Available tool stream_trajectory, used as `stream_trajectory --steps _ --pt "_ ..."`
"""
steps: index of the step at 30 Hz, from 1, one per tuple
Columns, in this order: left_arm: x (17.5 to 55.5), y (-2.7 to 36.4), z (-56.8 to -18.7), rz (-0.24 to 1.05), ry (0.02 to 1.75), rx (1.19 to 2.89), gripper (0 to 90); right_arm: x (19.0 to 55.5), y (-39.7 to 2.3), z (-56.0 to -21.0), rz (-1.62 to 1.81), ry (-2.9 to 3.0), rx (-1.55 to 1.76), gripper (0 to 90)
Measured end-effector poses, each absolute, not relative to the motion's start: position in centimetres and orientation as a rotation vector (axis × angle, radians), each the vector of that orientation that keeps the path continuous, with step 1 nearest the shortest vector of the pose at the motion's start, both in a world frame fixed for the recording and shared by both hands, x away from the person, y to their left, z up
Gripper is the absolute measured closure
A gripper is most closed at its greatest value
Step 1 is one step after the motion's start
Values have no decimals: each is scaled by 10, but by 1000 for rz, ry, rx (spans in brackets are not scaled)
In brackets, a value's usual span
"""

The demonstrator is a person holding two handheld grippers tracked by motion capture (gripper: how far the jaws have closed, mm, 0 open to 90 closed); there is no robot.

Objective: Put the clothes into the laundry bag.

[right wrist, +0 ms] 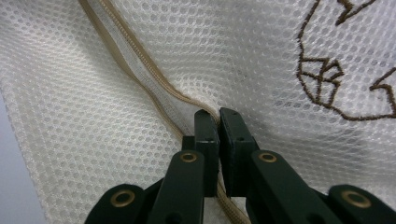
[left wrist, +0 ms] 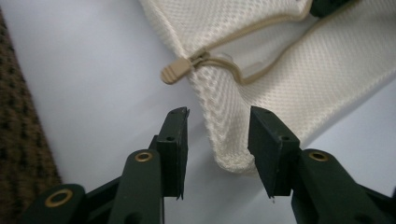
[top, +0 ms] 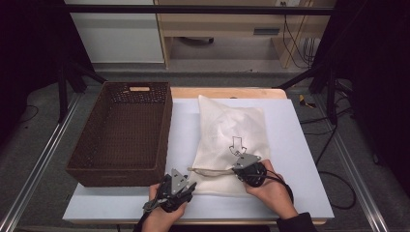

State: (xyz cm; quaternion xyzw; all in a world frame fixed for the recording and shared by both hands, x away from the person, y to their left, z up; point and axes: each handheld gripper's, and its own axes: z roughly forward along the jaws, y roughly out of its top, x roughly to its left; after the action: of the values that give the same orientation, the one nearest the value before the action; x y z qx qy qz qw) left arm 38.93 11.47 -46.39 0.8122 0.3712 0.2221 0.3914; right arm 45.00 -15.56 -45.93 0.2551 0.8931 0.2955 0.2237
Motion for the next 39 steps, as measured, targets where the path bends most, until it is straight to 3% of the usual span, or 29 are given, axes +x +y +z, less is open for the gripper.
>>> stream_trajectory --steps 7,16,39 --pt "389 116 -453 615 909 2016 505 449 -156 -461 822 2454 712 842" --pt "390 115 -449 624 891 1969 383 446 -158 -461 848 2437 726 727" --pt "394 123 -445 652 895 1947 328 422 -156 -451 910 2367 689 313"
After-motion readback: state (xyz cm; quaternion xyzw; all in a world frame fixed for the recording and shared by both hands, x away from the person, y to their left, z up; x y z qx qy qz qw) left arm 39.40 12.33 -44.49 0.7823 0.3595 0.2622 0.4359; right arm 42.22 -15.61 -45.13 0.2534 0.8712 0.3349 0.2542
